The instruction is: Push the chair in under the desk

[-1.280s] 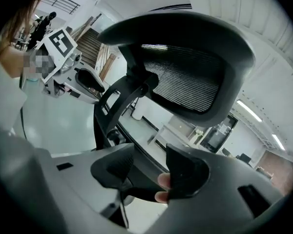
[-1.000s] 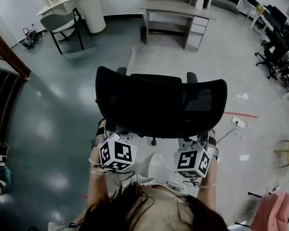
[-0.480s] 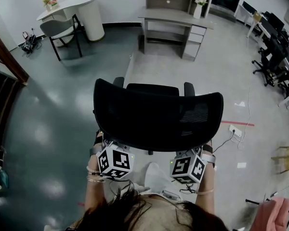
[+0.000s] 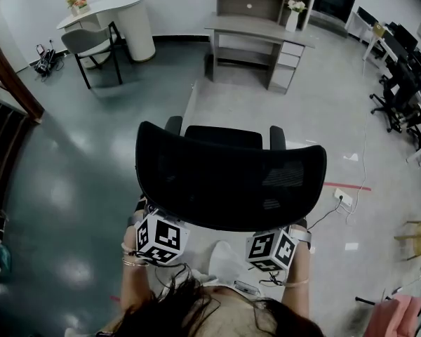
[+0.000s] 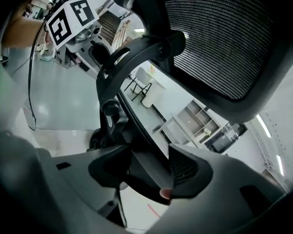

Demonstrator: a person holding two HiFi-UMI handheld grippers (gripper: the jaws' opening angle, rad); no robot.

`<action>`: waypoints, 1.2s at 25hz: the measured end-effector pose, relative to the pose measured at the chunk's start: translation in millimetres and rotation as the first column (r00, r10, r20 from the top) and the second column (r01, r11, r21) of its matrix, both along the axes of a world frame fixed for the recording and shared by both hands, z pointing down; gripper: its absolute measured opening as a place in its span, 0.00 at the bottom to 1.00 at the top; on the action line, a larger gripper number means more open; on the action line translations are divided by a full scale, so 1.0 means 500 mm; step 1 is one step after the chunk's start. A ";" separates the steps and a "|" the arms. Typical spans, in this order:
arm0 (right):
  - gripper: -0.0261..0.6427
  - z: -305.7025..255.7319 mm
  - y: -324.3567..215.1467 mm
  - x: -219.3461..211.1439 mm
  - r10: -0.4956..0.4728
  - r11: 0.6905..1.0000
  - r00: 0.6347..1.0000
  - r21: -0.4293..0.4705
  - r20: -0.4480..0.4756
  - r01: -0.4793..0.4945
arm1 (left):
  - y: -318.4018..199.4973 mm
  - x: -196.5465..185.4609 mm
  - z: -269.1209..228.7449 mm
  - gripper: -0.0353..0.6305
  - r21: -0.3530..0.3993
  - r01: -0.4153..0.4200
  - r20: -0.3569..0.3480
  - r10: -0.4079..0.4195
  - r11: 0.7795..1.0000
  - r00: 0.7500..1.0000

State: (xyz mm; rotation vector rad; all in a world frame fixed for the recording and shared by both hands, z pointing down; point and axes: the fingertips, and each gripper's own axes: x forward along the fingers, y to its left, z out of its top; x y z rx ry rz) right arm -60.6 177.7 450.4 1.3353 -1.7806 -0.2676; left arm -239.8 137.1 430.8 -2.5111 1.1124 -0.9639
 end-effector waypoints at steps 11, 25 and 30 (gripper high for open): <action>0.38 -0.002 -0.007 0.002 -0.018 1.000 0.999 -0.012 0.037 0.019 | -0.010 0.002 -0.002 0.38 0.011 -0.023 -0.013 0.023 1.000 1.000; 0.38 -0.003 -0.054 0.008 -0.005 1.000 0.999 0.009 0.043 0.004 | -0.063 0.008 0.001 0.38 0.039 -0.027 -0.018 0.028 0.999 0.999; 0.38 -0.002 -0.080 0.008 -0.002 1.000 0.999 0.007 0.041 0.002 | -0.091 0.009 0.005 0.38 0.012 -0.031 0.008 0.031 0.999 0.999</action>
